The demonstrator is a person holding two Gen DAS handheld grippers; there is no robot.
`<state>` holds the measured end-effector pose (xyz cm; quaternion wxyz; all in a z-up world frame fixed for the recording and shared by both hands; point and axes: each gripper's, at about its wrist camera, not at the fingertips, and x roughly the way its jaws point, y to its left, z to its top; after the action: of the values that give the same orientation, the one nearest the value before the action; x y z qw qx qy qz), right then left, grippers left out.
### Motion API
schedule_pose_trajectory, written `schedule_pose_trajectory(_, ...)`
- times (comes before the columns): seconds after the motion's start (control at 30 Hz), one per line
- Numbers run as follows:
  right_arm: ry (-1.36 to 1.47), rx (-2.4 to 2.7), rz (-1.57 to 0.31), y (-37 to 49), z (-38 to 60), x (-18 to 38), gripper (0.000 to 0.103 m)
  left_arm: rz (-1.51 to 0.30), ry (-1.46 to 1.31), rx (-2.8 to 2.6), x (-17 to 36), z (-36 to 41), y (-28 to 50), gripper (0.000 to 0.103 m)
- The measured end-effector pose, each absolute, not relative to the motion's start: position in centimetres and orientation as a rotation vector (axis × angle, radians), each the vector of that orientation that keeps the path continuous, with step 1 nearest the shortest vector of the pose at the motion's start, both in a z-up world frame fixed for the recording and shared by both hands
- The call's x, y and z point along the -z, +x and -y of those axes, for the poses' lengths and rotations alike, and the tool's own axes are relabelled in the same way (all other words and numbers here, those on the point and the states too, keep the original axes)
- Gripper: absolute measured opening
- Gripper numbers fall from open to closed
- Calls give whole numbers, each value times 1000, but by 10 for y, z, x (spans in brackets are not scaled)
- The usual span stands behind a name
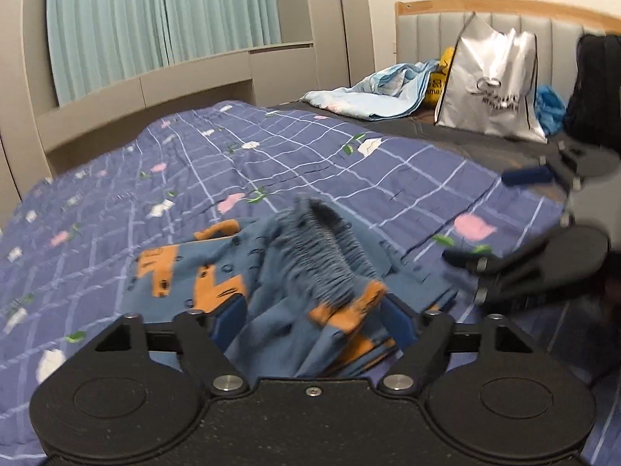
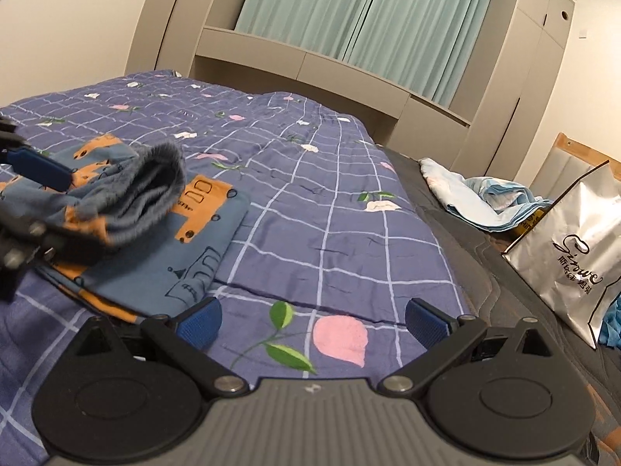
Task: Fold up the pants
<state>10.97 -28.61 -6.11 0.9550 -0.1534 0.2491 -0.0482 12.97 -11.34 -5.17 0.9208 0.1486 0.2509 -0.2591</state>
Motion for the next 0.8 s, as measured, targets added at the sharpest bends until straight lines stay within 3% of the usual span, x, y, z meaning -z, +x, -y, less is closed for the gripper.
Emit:
schedule_pose_trajectory(0.17, -210, -16, -470, 116, 297, 48, 103, -504, 401, 499, 58, 101, 120, 81)
schedule_pose_trajectory(0.3, -89, -191, -458, 131, 299, 36, 103, -506, 392, 518, 57, 97, 120, 67)
schedule_pose_trajectory(0.57, 106, -445, -582, 185, 290, 36, 102, -522, 361, 555, 54, 106, 125, 57)
schedule_pose_trajectory(0.67, 238, -465, -611, 201, 298, 37, 90, -531, 361, 567, 56, 109, 127, 50)
schedule_pose_trajectory(0.8, 256, -445, -621, 207, 299, 40, 60, -545, 340, 573, 56, 111, 129, 34)
